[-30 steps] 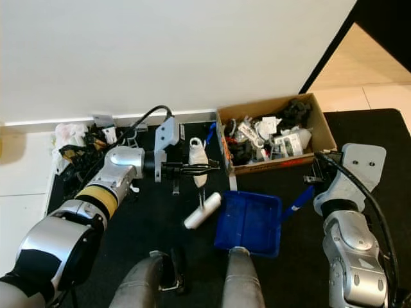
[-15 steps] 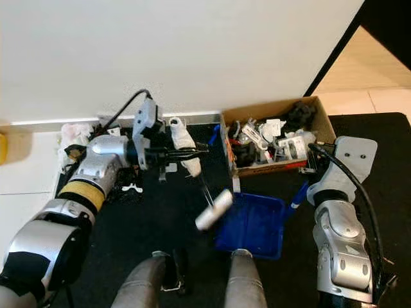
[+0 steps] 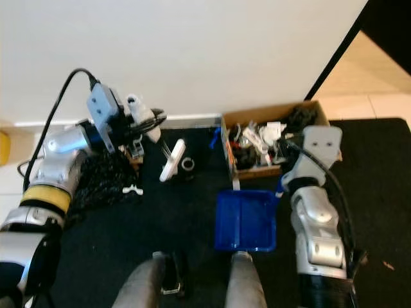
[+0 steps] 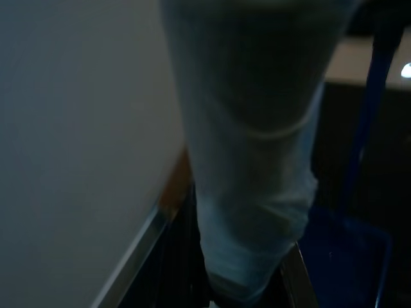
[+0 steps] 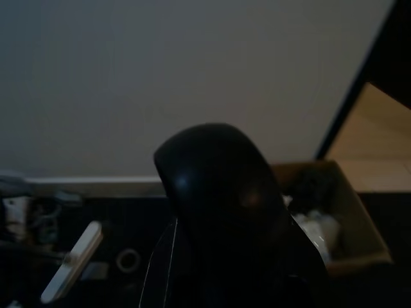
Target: Sweep floor
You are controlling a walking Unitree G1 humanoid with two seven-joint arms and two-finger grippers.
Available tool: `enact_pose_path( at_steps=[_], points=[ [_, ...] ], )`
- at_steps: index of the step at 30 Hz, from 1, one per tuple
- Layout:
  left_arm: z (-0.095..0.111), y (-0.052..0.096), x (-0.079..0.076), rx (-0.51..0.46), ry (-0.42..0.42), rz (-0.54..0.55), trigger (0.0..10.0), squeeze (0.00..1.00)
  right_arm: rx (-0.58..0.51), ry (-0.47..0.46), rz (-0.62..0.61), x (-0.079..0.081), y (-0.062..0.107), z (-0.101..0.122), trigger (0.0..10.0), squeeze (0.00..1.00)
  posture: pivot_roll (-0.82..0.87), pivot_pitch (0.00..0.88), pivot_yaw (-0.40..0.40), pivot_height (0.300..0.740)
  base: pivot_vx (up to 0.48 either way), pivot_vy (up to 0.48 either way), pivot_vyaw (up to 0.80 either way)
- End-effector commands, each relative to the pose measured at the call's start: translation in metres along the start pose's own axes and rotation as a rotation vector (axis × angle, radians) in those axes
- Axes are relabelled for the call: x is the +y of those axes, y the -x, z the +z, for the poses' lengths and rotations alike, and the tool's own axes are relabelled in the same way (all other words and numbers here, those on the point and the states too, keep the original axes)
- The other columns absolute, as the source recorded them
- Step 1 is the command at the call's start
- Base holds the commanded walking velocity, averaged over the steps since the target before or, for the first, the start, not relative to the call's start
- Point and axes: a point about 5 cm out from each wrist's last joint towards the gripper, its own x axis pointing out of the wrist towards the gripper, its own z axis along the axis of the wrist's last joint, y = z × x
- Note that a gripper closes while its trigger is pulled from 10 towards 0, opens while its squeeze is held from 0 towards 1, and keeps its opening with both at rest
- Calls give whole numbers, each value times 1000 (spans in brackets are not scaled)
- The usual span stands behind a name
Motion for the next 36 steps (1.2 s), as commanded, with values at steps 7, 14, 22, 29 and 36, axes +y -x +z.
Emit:
enact_pose_path(
  at_steps=[7, 14, 22, 29, 36],
  points=[
    [-30, 1, -18, 186, -83, 65, 10000, 0, 5, -103, 173, 37, -1, -13, 10000, 0, 23, 251, 144, 740, 0, 0, 0],
    [-40, -2, -25, 237, -82, 116, 10000, 0, 17, -74, 159, 38, 2, -20, 10000, 0, 17, 253, 142, 740, 0, 0, 0],
    [-39, 1, -21, 234, -122, 150, 10000, 0, 20, -45, 153, 31, 1, -19, 10000, 0, 17, 248, 138, 740, 0, 0, 0],
    [-27, -6, -25, 119, -120, 97, 10000, 0, 51, 90, 31, 4, -2, -16, 10000, 0, 25, 254, 128, 740, 0, 0, 0],
    [-18, -23, -42, 18, -77, -22, 10000, 0, 63, 109, -59, -19, 0, -18, 10000, 0, 19, 264, 129, 740, 0, 0, 0]
  ],
)
